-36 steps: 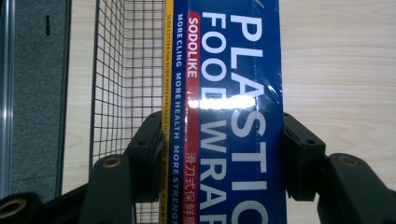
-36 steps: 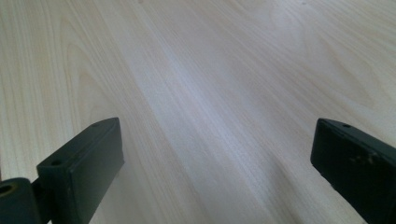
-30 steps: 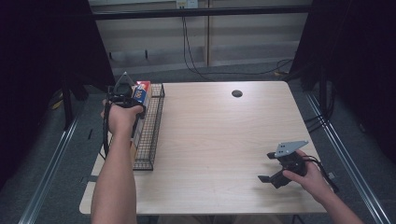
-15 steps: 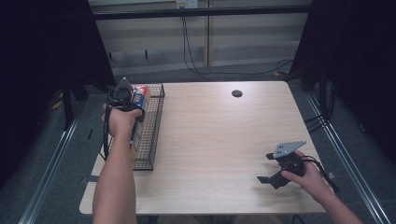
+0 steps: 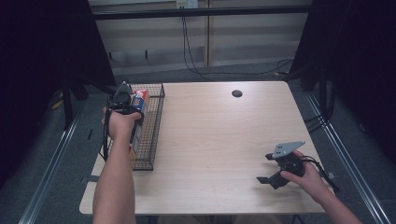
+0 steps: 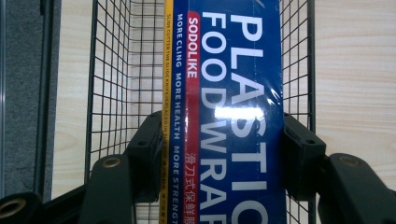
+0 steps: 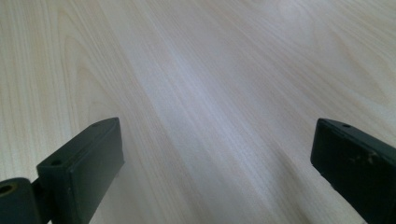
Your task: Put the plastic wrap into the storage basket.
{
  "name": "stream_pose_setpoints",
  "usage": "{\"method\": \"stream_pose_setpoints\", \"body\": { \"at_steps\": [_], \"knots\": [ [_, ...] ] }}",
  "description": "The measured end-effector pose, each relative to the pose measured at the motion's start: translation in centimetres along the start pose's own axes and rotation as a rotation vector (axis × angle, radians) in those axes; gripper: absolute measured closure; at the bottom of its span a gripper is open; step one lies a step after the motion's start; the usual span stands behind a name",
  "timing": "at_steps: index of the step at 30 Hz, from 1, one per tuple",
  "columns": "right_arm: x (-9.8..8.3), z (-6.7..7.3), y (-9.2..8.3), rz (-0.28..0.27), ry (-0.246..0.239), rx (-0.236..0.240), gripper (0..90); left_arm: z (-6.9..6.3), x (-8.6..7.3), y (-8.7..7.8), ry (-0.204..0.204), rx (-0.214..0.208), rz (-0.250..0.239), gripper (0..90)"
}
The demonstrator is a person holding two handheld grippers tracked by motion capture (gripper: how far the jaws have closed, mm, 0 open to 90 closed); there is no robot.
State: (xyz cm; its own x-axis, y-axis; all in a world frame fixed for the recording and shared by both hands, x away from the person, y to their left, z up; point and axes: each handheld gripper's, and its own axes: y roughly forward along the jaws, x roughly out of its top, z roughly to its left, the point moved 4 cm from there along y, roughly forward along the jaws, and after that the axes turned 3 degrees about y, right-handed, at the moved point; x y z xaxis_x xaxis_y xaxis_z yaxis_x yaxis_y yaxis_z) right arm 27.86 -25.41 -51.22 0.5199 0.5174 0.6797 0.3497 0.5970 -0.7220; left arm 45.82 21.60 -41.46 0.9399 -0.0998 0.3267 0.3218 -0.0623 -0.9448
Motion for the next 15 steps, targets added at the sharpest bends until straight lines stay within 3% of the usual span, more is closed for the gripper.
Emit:
{"method": "stream_pose_setpoints", "body": {
  "at_steps": [1, 15],
  "knots": [
    [0.0, 0.0, 0.0, 0.003, -0.002, -0.002, 2.2, 0.1, 0.0, 0.1, 0.013, 0.001, 0.007, 42.7],
    [0.0, 0.1, 0.2, 0.003, 0.007, 0.007, 2.2, 0.2, -0.1, 1.2, -0.001, -0.016, 0.021, 42.5]
  ]
}}
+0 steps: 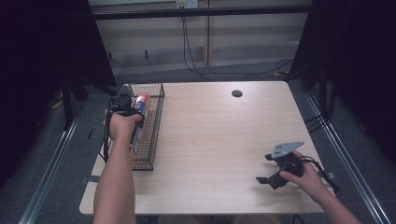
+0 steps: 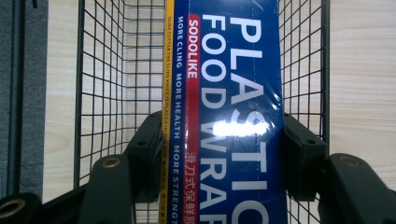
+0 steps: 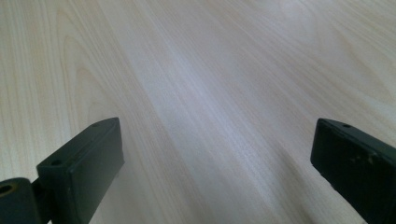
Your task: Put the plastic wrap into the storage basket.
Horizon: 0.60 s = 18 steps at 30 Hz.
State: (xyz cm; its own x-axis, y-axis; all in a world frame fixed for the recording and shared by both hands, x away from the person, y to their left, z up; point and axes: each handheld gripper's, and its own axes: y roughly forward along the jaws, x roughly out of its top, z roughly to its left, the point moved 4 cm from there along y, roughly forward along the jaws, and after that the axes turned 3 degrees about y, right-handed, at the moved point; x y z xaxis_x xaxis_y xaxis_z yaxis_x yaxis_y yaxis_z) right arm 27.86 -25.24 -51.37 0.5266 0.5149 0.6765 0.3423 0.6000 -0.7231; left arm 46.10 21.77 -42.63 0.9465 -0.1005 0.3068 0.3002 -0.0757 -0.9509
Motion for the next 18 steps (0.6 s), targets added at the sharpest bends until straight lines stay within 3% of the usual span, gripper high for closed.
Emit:
{"method": "stream_pose_setpoints", "body": {
  "at_steps": [18],
  "knots": [
    [0.3, 0.03, 0.33, 0.003, -0.002, 0.003, 2.2, 0.67, -0.29, 1.0, -0.009, 0.002, 0.016, 42.3]
  ]
}}
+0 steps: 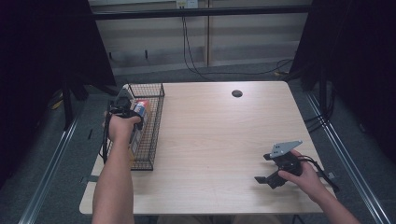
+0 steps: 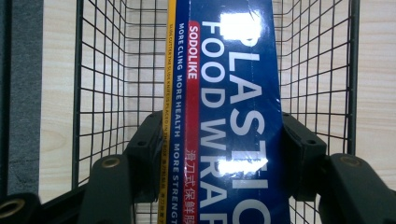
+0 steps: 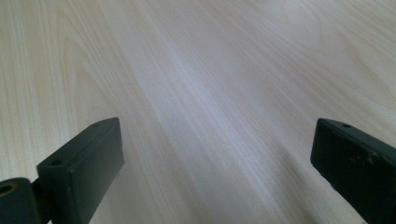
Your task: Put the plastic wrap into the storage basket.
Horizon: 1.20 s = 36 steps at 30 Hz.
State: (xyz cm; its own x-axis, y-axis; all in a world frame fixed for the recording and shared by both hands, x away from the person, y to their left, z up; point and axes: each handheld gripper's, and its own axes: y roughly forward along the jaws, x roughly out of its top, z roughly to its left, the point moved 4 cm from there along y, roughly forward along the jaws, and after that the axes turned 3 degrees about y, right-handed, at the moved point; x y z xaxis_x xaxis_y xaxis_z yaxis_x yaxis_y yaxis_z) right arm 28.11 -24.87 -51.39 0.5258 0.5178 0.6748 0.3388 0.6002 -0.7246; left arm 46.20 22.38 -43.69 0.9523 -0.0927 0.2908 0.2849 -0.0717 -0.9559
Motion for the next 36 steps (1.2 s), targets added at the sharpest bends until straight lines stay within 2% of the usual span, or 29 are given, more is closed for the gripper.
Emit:
{"method": "stream_pose_setpoints", "body": {
  "at_steps": [4, 7, 20, 24, 28, 30, 31, 32, 36],
  "knots": [
    [0.08, 0.03, -0.07, -0.005, -0.004, -0.001, 2.2, 0.11, -0.01, 0.01, 0.01, 0.007, 0.009, 42.2],
    [0.09, 0.07, -0.16, -0.005, 0.001, -0.001, 2.2, -0.04, -0.03, 0.15, -0.004, 0.003, 0.007, 42.2],
    [0.09, 0.03, -0.14, -0.005, -0.001, -0.001, 2.2, -0.03, -0.04, 0.43, -0.002, 0.01, 0.008, 41.5],
    [0.09, 0.01, -0.14, -0.005, -0.004, -0.001, 2.2, -0.15, -0.1, 0.56, 0.019, 0.017, 0.008, 40.4],
    [0.1, 0.03, -0.24, -0.007, 0.001, -0.004, 2.2, -0.05, -0.12, 0.3, 0.013, 0.021, -0.004, 37.1],
    [0.09, 0.04, -0.26, -0.009, -0.005, -0.002, 2.2, 0.06, -0.18, 0.13, -0.007, 0.027, -0.005, 31.8],
    [0.08, 0.04, -0.26, -0.009, -0.006, -0.002, 2.2, 0.25, -0.17, 0.05, 0.001, 0.033, -0.007, 29.7],
    [0.06, 0.06, -0.29, -0.007, -0.003, -0.005, 2.2, 0.24, -0.19, -0.02, -0.012, 0.031, -0.006, 28.0],
    [0.03, 0.08, -0.37, -0.011, -0.002, -0.001, 2.2, 0.36, -0.22, -0.29, -0.021, 0.029, -0.008, 20.9]
  ]
}}
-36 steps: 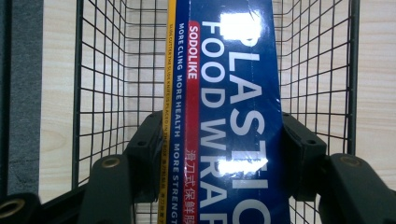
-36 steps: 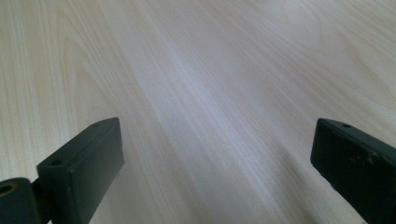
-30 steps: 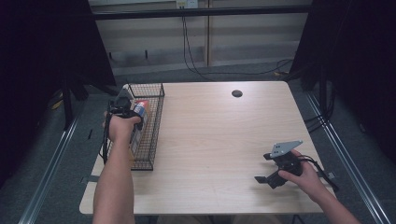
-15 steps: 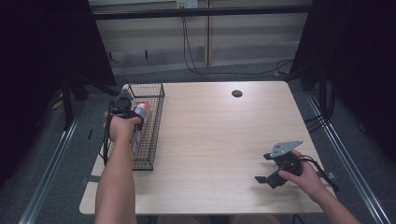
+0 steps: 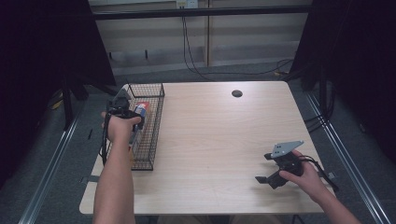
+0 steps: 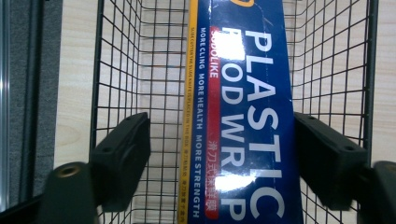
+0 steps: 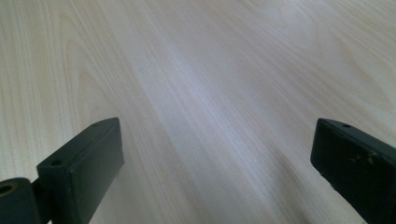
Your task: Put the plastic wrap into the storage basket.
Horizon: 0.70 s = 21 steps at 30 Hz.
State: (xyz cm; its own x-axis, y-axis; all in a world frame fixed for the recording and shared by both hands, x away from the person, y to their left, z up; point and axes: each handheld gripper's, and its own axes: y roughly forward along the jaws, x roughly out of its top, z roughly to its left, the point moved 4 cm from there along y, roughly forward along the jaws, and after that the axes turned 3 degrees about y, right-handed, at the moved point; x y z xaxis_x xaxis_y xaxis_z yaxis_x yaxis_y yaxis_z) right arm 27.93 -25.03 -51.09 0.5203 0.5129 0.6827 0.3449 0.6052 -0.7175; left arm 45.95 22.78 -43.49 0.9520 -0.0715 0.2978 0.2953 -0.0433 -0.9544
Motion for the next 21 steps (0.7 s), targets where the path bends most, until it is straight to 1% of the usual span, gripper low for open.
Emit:
{"method": "stream_pose_setpoints", "body": {
  "at_steps": [5, 6, 7, 8, 9, 10, 12, 13, 14, 15, 17, 18, 21],
  "knots": [
    [0.0, -0.1, -0.1, -0.001, 0.003, -0.004, 2.2, -0.1, 0.1, -0.3, -0.003, -0.011, -0.016, 14.0],
    [0.0, -0.1, -0.1, 0.001, 0.003, -0.009, 2.2, -0.1, 0.1, -0.4, 0.011, -0.012, -0.013, 13.4],
    [0.0, -0.1, -0.1, 0.001, 0.0, -0.008, 2.2, -0.3, 0.1, -0.5, -0.001, -0.021, -0.017, 12.7],
    [-0.1, -0.1, -0.1, 0.001, -0.001, -0.009, 2.2, -0.3, 0.1, -0.6, 0.005, -0.023, -0.022, 11.9],
    [-0.1, -0.1, 0.0, 0.002, -0.002, -0.009, 2.2, -0.4, 0.1, -0.7, -0.003, -0.027, -0.025, 11.6],
    [-0.1, -0.1, 0.0, 0.002, -0.003, -0.008, 2.2, -0.4, 0.1, -0.9, -0.002, -0.03, -0.03, 10.4],
    [-0.1, -0.1, 0.0, 0.003, -0.004, -0.008, 2.2, -0.4, 0.1, -1.3, 0.009, -0.031, -0.03, 10.5],
    [-0.1, -0.1, -0.1, 0.003, -0.003, -0.008, 2.2, -0.4, 0.1, -1.4, 0.021, -0.025, -0.035, 10.2],
    [-0.1, -0.1, -0.1, 0.003, -0.004, -0.013, 2.2, -0.6, 0.1, -1.5, 0.012, -0.038, -0.038, 10.0],
    [-0.1, -0.1, -0.2, 0.005, -0.004, -0.012, 2.2, -0.8, 0.1, -2.0, 0.027, -0.044, -0.049, 10.1],
    [-0.2, -0.1, -0.2, 0.004, -0.007, -0.014, 2.2, -0.9, 0.1, -2.2, 0.033, -0.046, -0.053, 9.8],
    [-0.2, -0.1, -0.3, 0.003, -0.004, -0.013, 2.2, -1.2, 0.1, -2.4, 0.024, -0.057, -0.06, 9.8],
    [-0.3, -0.1, -0.4, 0.003, 0.005, -0.013, 2.2, -1.6, 0.1, -3.0, 0.034, -0.068, -0.072, 9.6]
  ]
}}
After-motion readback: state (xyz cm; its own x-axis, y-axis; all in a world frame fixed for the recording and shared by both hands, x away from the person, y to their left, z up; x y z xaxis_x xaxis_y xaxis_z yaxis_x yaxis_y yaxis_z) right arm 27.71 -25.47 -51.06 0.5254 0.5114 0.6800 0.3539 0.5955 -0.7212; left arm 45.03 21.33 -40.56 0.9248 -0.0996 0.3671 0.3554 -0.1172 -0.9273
